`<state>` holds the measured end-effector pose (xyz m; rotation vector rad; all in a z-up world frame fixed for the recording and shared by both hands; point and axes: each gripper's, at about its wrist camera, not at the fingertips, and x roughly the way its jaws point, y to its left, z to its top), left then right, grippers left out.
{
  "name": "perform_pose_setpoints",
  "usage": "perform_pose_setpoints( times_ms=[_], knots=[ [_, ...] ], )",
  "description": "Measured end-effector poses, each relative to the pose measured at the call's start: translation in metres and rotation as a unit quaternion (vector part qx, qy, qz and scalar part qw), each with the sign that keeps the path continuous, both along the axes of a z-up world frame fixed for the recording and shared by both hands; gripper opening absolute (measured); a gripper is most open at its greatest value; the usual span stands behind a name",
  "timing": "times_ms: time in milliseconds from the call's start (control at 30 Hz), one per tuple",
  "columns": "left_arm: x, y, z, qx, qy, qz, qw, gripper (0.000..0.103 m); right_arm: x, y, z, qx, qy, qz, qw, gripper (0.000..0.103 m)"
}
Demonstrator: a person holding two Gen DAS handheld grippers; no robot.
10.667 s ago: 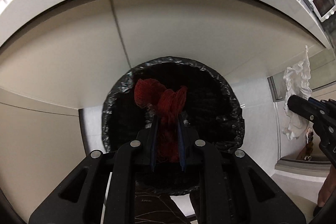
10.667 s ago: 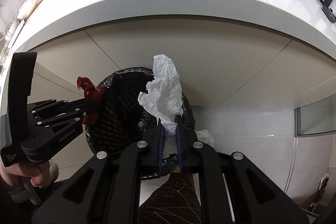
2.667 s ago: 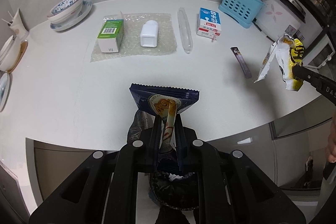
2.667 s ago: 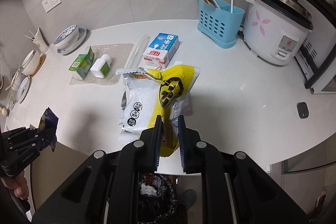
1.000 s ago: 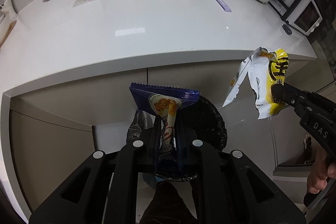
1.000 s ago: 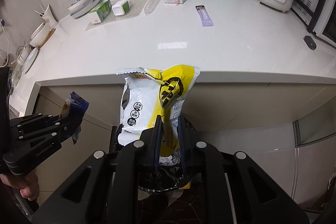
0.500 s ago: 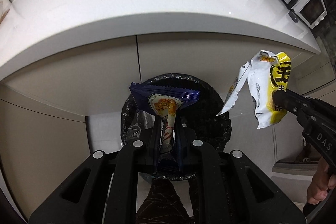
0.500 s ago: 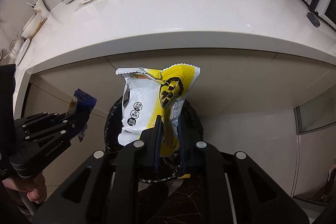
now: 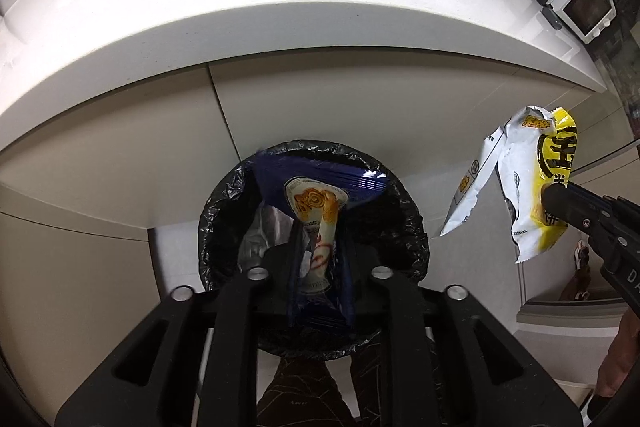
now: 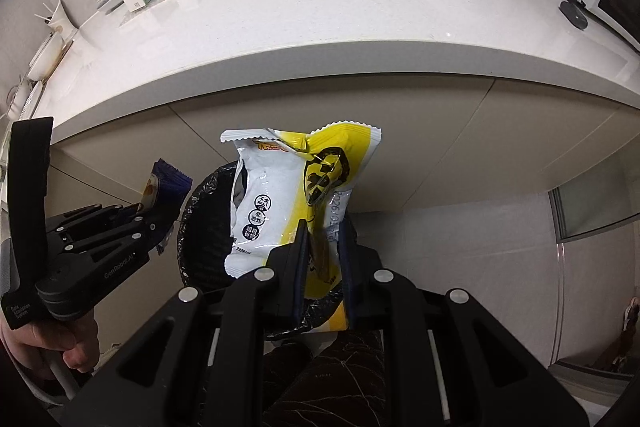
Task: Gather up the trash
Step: 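Open the left gripper to drop the blue wrapper into the bin, then open the right gripper to drop the yellow snack bag into the bin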
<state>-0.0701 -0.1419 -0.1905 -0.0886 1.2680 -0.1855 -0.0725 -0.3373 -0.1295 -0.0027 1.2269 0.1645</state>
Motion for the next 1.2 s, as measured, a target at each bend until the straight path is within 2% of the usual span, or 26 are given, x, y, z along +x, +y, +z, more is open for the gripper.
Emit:
perform_pose_setpoints(
  times_ms=[133, 200, 333, 400, 567, 933, 1200],
  knots=[
    [0.002, -0.002, 0.0, -0.002, -0.002, 0.0, 1.0, 0.037, 0.005, -0.003, -0.001, 0.002, 0.002, -0.003, 1.0, 0.014],
    [0.002, -0.002, 0.001, -0.001, -0.007, 0.003, 1.0, 0.05, 0.007, -0.004, -0.001, 0.003, 0.003, -0.003, 1.0, 0.014],
    [0.002, -0.002, 0.005, -0.001, -0.013, 0.008, 0.9999, 0.063, 0.01, -0.002, -0.001, 0.003, 0.003, 0.0, 1.0, 0.014],
    [0.001, 0.002, 0.009, -0.002, -0.018, 0.012, 0.9998, 0.076, 0.011, 0.0, -0.001, 0.002, 0.003, 0.004, 1.0, 0.014],
    [-0.003, 0.018, 0.021, -0.002, -0.027, 0.03, 0.9992, 0.096, 0.013, 0.011, -0.006, 0.006, 0.006, 0.014, 1.0, 0.014],
    [-0.014, 0.063, 0.035, 0.008, -0.032, 0.065, 0.9974, 0.097, 0.015, 0.057, -0.023, 0.011, 0.018, 0.058, 0.998, 0.014],
    [-0.022, 0.087, 0.035, 0.017, -0.03, 0.084, 0.9958, 0.097, 0.017, 0.085, -0.047, 0.006, 0.037, 0.082, 0.996, 0.014]
  ],
)
